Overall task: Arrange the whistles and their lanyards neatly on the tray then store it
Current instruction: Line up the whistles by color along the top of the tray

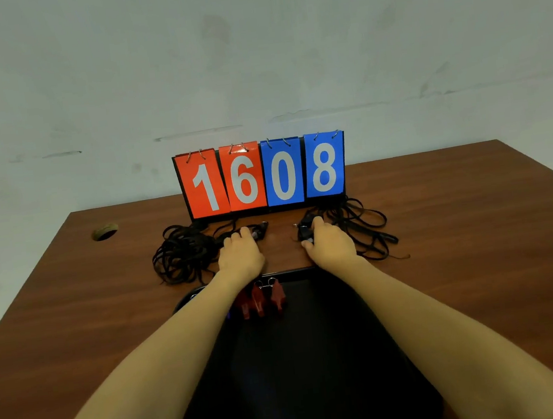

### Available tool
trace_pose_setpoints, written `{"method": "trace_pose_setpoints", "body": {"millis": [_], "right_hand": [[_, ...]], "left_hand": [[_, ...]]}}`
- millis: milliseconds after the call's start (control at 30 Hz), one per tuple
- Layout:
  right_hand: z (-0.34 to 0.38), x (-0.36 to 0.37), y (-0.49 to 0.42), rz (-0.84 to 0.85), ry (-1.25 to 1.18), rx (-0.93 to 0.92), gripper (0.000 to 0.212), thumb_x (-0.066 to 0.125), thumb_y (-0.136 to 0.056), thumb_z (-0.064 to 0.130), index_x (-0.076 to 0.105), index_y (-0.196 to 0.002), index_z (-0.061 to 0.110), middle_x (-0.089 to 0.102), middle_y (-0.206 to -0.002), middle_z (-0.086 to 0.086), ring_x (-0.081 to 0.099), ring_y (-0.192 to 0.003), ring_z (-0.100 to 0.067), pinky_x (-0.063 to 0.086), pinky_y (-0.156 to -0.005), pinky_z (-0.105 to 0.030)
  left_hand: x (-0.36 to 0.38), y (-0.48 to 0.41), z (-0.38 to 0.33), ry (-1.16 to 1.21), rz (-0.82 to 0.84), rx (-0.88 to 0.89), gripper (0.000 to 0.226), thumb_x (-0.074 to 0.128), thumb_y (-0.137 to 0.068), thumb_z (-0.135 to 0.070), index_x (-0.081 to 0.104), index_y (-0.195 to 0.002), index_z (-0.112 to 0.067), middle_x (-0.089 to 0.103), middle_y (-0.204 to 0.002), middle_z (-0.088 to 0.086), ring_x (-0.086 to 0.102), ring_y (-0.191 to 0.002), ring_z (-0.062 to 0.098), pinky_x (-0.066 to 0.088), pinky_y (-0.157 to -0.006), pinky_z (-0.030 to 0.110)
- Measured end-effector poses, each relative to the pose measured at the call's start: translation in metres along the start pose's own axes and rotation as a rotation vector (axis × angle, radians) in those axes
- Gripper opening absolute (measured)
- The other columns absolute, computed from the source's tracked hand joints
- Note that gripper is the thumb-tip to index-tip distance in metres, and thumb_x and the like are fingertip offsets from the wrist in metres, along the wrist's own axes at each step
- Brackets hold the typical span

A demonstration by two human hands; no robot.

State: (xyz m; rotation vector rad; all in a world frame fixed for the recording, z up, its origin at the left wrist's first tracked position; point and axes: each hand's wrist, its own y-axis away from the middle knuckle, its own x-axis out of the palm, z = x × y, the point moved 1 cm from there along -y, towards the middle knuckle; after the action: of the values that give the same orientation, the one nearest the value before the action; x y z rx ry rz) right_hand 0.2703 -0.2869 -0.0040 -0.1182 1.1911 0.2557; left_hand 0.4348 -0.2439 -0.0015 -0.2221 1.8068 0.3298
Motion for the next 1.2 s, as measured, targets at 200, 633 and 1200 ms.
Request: {"method": "trace_pose_setpoints", "body": {"millis": [200, 633, 1200], "right_hand": [[0.0, 0.004, -0.011, -0.034, 0.081, -0.004, 0.044, 0.048, -0.097, 0.022, 0.032, -0.135, 0.006, 0.063, -0.113, -0.017, 0.062, -0.1, -0.034, 0.043, -0.066, -0.035], [-0.011, -0.002, 0.01, 0.026, 0.002, 0.01, 0.038, 0.049, -0.093, 0.017, 0.038, -0.128, 0.008, 0.064, -0.107, -0.018, 0.063, -0.093, -0.035, 0.039, -0.062, -0.033], [-0.013, 0.002, 0.007, 0.04, 0.0, 0.01, 0.034, 0.05, -0.095, 0.019, 0.042, -0.126, 0.012, 0.064, -0.107, -0.016, 0.062, -0.096, -0.034, 0.042, -0.065, -0.033]], "left_hand": [[0.016, -0.023, -0.004, -0.097, -0.101, 0.035, 0.044, 0.047, -0.096, -0.032, 0.043, -0.132, -0.008, 0.047, -0.135, 0.014, 0.038, -0.129, 0.032, 0.03, -0.107, 0.045], [-0.003, -0.008, 0.001, -0.221, -0.128, -0.092, 0.034, 0.042, -0.093, -0.02, 0.05, -0.125, -0.009, 0.04, -0.135, 0.017, 0.033, -0.128, 0.035, 0.023, -0.108, 0.048], [0.012, -0.032, -0.034, -0.305, -0.12, 0.207, 0.041, 0.042, -0.097, -0.017, 0.036, -0.137, -0.014, 0.052, -0.127, 0.016, 0.047, -0.121, 0.032, 0.027, -0.109, 0.042]]}}
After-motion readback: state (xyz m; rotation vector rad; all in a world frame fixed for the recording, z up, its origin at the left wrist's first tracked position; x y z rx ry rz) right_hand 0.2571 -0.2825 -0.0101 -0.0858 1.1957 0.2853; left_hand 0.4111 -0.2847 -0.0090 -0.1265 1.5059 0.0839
